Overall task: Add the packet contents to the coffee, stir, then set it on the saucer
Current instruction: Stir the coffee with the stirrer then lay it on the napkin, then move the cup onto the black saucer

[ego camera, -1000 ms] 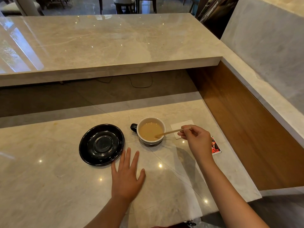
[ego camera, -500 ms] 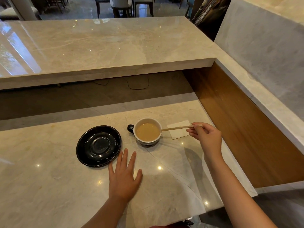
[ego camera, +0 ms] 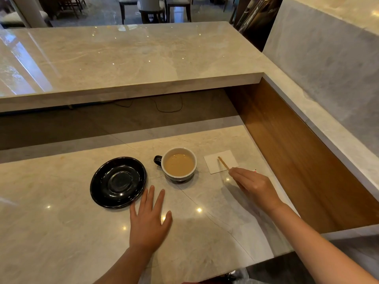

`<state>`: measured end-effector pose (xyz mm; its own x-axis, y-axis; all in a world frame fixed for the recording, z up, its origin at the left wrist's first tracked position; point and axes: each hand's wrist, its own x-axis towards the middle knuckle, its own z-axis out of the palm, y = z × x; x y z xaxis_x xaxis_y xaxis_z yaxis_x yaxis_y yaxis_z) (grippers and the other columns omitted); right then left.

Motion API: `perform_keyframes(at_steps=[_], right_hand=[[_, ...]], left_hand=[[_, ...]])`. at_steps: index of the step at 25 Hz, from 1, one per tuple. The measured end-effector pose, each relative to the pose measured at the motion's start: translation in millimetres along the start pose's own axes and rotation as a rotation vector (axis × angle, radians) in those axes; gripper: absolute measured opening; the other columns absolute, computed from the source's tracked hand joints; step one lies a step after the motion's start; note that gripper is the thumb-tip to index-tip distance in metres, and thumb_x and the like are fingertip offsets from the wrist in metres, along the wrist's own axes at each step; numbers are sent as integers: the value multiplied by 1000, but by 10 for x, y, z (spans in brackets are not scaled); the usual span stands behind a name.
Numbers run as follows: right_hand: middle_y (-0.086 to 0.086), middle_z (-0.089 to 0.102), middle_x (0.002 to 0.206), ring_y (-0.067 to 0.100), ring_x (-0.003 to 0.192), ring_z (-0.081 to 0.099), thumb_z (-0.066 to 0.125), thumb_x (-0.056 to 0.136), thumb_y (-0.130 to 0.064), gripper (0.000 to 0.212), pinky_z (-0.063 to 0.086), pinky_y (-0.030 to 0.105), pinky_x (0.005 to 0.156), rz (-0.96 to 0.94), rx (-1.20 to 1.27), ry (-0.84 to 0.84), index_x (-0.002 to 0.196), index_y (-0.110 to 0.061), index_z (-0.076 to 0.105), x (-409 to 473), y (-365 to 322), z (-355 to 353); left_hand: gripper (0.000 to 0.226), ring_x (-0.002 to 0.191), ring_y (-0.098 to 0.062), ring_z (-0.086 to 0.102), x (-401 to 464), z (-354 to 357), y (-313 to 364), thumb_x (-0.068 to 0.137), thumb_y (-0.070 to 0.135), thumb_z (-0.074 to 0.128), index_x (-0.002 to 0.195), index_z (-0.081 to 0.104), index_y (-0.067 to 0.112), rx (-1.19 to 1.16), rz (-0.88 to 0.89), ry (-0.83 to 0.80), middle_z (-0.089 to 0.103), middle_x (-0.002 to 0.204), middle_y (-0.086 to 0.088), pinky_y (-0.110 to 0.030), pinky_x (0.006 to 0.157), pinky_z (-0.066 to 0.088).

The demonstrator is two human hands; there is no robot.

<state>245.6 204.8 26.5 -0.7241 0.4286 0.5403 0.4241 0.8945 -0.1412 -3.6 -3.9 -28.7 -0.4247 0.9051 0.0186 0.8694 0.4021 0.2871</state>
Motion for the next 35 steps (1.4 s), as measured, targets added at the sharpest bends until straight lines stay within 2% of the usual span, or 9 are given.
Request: perform_keyframes(at_steps=[2, 7, 11, 14, 22, 25, 30, 32, 35], right_hand=[[15, 73, 101, 25, 89, 71, 70, 76, -8, 26, 61, 37, 69, -57, -24, -23, 102, -4, 68, -66, 65, 17], [14, 72, 106, 26, 92, 70, 76, 71, -5, 37, 61, 37, 71, -59, -25, -123, 107, -6, 67, -219, 168, 46], [11, 71, 111, 23, 102, 67, 60, 85, -16, 27, 60, 35, 76, -54, -29, -174, 109, -10, 66, -325, 172, 55], [9, 71, 109, 22, 106, 65, 55, 85, -19, 27, 58, 33, 81, -39, -6, -224, 107, -8, 67, -340, 110, 67], [8, 67, 117, 23, 114, 58, 52, 82, -37, 43, 48, 39, 97, 117, 52, -347, 113, -8, 63, -407, 7, 46], [5, 70, 109, 22, 108, 60, 53, 82, -34, 35, 48, 38, 94, 129, 56, -323, 104, -11, 66, -341, -31, 20], [7, 70, 104, 23, 98, 63, 57, 81, -30, 29, 50, 39, 83, 237, 74, -115, 102, -12, 66, 1, -302, -56], [9, 68, 109, 26, 101, 63, 54, 80, -36, 37, 51, 41, 83, 227, 67, -108, 109, -15, 64, 304, -538, -61], [10, 47, 139, 28, 127, 43, 55, 79, -46, 56, 41, 47, 98, 323, 122, -318, 129, -24, 45, 848, -902, -13]], left_hand=[[65, 140, -16, -3, 1, -6, -2, 86, 54, 25, 145, 18, 28, -2, -7, -4, 9, 155, -4, -53, 110, 4], [65, 140, -16, -3, 1, -30, 14, 86, 55, 24, 145, 19, 28, -1, -12, 4, 8, 155, -3, -53, 110, 5], [66, 140, -17, 0, 2, -30, 23, 86, 56, 23, 145, 20, 28, 16, -13, -2, 10, 155, -4, -53, 110, 6], [65, 140, -18, 3, -2, -17, 22, 86, 55, 26, 145, 23, 27, 23, -10, -4, 13, 154, -5, -55, 109, 9], [65, 140, -19, 3, -2, -30, 15, 86, 53, 26, 144, 24, 25, 18, -2, 9, 14, 154, -6, -55, 109, 9], [65, 140, -17, 0, -1, -44, 24, 86, 54, 24, 145, 22, 26, 16, -4, 7, 11, 154, -5, -54, 110, 6], [65, 140, -17, 1, -10, -36, 20, 86, 54, 25, 145, 22, 27, -10, -8, 17, 12, 154, -5, -53, 109, 5], [64, 140, -18, 2, -19, -37, 17, 87, 53, 27, 145, 22, 27, -24, -2, 19, 14, 154, -5, -54, 109, 6], [65, 140, -19, 2, -13, -34, 18, 87, 56, 25, 145, 19, 29, -18, -12, 1, 12, 154, -5, -56, 109, 6]])
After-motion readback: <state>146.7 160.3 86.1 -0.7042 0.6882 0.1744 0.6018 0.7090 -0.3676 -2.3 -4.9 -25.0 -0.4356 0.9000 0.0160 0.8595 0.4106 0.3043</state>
